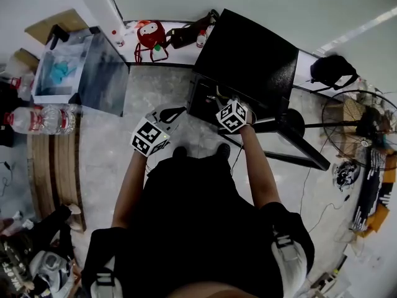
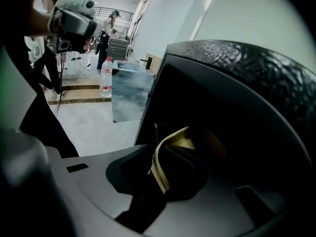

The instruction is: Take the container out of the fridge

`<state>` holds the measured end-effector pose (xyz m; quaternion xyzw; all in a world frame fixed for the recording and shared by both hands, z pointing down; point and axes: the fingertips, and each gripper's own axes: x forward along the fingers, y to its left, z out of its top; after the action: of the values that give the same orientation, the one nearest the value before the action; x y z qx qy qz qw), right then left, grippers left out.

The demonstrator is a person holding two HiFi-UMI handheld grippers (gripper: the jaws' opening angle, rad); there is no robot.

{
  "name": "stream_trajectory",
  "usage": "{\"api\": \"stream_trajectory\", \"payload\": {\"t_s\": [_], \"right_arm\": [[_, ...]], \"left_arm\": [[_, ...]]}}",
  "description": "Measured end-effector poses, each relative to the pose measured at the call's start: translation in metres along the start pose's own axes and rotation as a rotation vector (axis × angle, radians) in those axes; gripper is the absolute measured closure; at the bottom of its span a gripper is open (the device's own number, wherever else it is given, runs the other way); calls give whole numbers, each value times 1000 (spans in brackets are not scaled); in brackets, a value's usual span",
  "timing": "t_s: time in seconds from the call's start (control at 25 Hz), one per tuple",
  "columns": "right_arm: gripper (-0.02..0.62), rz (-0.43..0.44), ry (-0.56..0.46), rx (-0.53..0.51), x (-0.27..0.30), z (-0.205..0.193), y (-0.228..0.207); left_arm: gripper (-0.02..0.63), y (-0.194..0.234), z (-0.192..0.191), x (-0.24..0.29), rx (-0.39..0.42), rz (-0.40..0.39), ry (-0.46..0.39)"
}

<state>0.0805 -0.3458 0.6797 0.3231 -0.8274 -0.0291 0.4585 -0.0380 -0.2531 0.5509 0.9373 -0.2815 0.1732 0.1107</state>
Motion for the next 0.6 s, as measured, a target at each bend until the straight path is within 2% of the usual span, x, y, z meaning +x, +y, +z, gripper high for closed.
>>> {"api": "stream_trajectory", "payload": {"t_s": [0.6], "right_arm": [[552,5,20,-7,1,0,1]], "left_arm": [[594,12,-2,-9,-23,11,-8]]}}
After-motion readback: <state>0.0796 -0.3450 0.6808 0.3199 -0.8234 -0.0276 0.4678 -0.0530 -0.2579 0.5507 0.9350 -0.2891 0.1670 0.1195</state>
